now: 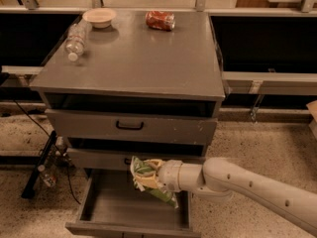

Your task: Place green jalapeno chip bag into bottom drawer

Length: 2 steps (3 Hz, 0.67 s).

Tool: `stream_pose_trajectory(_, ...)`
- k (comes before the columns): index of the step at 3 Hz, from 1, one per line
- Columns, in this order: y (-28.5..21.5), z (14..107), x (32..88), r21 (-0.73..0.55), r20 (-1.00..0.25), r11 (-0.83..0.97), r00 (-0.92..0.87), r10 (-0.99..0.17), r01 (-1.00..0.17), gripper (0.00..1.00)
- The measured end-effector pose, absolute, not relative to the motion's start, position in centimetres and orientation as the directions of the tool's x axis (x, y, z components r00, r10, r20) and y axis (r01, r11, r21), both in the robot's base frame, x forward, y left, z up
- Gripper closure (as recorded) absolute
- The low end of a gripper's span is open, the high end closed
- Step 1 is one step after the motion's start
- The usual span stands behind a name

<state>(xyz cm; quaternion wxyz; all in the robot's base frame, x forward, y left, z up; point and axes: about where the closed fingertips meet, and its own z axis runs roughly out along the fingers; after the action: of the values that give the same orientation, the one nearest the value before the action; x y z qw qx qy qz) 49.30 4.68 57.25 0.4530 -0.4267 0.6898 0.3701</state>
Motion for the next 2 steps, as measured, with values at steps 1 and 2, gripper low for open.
stream_pose_trajectory(1,5.8,53.2,50.2,0.172,-0.933,0.365,-0.27,-0.239,-0.915,1.0)
stream_pose_trajectory(2,6.8,48.9,50.9,0.223,-0.913,0.364,-0.325,-0.247,-0.904,1.0)
